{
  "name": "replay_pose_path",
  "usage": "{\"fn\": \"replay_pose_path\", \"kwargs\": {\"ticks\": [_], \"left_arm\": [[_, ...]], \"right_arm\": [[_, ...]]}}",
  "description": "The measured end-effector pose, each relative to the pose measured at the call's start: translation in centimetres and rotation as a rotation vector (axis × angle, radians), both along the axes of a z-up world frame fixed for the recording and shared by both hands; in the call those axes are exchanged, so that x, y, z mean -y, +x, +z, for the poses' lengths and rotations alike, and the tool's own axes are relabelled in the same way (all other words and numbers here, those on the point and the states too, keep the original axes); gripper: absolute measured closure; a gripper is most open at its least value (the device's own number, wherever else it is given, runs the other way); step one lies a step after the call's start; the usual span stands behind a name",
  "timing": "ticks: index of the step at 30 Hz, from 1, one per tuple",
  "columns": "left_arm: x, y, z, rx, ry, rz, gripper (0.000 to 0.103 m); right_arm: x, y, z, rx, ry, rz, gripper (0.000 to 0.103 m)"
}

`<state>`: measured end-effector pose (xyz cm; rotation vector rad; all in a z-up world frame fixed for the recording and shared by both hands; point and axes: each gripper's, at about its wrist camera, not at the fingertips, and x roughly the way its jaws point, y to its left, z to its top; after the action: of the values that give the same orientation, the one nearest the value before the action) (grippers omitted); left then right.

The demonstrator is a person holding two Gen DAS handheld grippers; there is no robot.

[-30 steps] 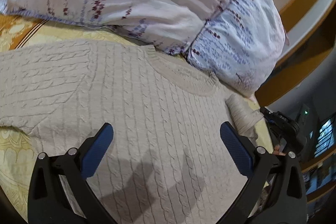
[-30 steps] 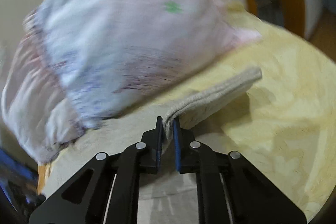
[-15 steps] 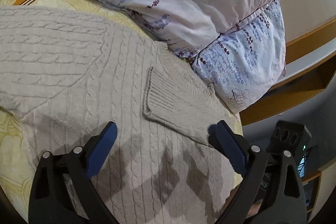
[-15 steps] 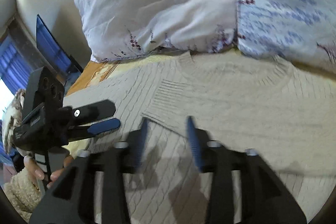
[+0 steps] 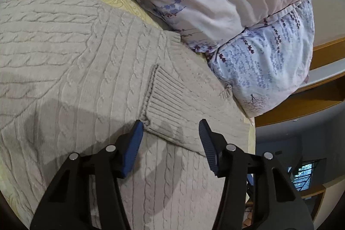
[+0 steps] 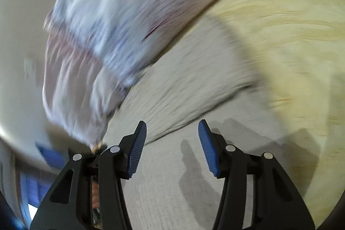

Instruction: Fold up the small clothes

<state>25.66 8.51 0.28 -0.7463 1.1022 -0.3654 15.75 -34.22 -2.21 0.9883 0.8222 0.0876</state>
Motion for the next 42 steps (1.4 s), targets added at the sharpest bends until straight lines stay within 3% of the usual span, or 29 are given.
{"fn": "replay_pose_path", "kwargs": {"ticks": [3, 5, 7, 9, 10, 12, 13, 18, 21, 25, 26, 27, 28, 29, 31, 34, 36, 42], "left_arm": [[0.3, 0.1, 0.0, -0.010, 0.010, 0.010, 0.051], [0.6, 0.3, 0.0, -0.008, 0.027, 0.012, 0.059], [0.7, 0.5, -0.3, -0.014, 0.037, 0.020, 0.078], [0.7, 0.8, -0.8, -0.022, 0.010, 0.016, 0.089], [0.7, 1.0, -1.0, -0.023, 0.002, 0.015, 0.092], [0.7, 1.1, -0.6, 0.007, 0.022, 0.008, 0.093], [0.6, 1.0, -0.2, 0.027, 0.032, 0.005, 0.094], [-0.4, 0.1, 1.5, 0.090, 0.077, -0.005, 0.094], [-1.3, -0.2, 1.1, 0.082, 0.138, 0.005, 0.094], [-1.2, 0.1, 0.0, 0.046, 0.171, -0.011, 0.090], [-1.2, 0.1, -0.1, 0.046, 0.178, -0.013, 0.088], [-1.5, 0.0, 0.0, 0.045, 0.176, -0.009, 0.084], [-1.8, -0.2, 0.2, 0.047, 0.168, -0.007, 0.080], [-2.2, -0.5, 0.6, 0.055, 0.166, -0.001, 0.070], [-3.6, -1.4, 1.6, 0.079, 0.164, 0.012, 0.054], [-6.7, -3.5, 2.9, 0.109, 0.159, 0.057, 0.048], [-9.7, -5.3, 3.5, 0.112, 0.154, 0.111, 0.047], [-20.4, -11.1, 3.5, 0.051, 0.176, 0.377, 0.047]], "right_arm": [[1.2, -0.1, -1.0, -0.028, 0.038, -0.040, 0.050], [1.4, 0.3, -1.5, -0.051, 0.034, -0.042, 0.053], [1.4, 0.9, -2.0, -0.057, 0.031, -0.054, 0.056], [1.6, 1.3, -2.2, -0.059, 0.014, -0.078, 0.061], [1.6, 1.7, -2.4, -0.061, 0.005, -0.095, 0.068], [1.9, 2.0, -2.6, -0.064, -0.010, -0.119, 0.090], [2.1, 1.9, -2.6, -0.051, -0.018, -0.127, 0.094], [0.5, 0.9, -0.2, 0.065, -0.100, -0.085, 0.095], [-0.5, 1.3, -0.4, 0.030, -0.151, -0.046, 0.095], [-1.1, 1.5, -1.1, -0.040, -0.207, -0.036, 0.092], [-1.3, 1.2, -0.9, -0.050, -0.218, -0.038, 0.086], [-1.5, 1.0, -0.7, -0.056, -0.226, -0.033, 0.080], [-1.7, 0.6, -0.3, -0.055, -0.233, -0.024, 0.068], [-1.9, 0.1, 0.2, -0.044, -0.250, -0.020, 0.062], [-2.8, -0.8, 1.5, -0.013, -0.302, -0.005, 0.061], [-4.3, -1.1, 2.8, 0.029, -0.348, 0.041, 0.056], [-5.4, -0.5, 3.1, 0.043, -0.349, 0.082, 0.052], [-8.1, 1.1, 2.1, 0.044, -0.325, 0.186, 0.051]]}}
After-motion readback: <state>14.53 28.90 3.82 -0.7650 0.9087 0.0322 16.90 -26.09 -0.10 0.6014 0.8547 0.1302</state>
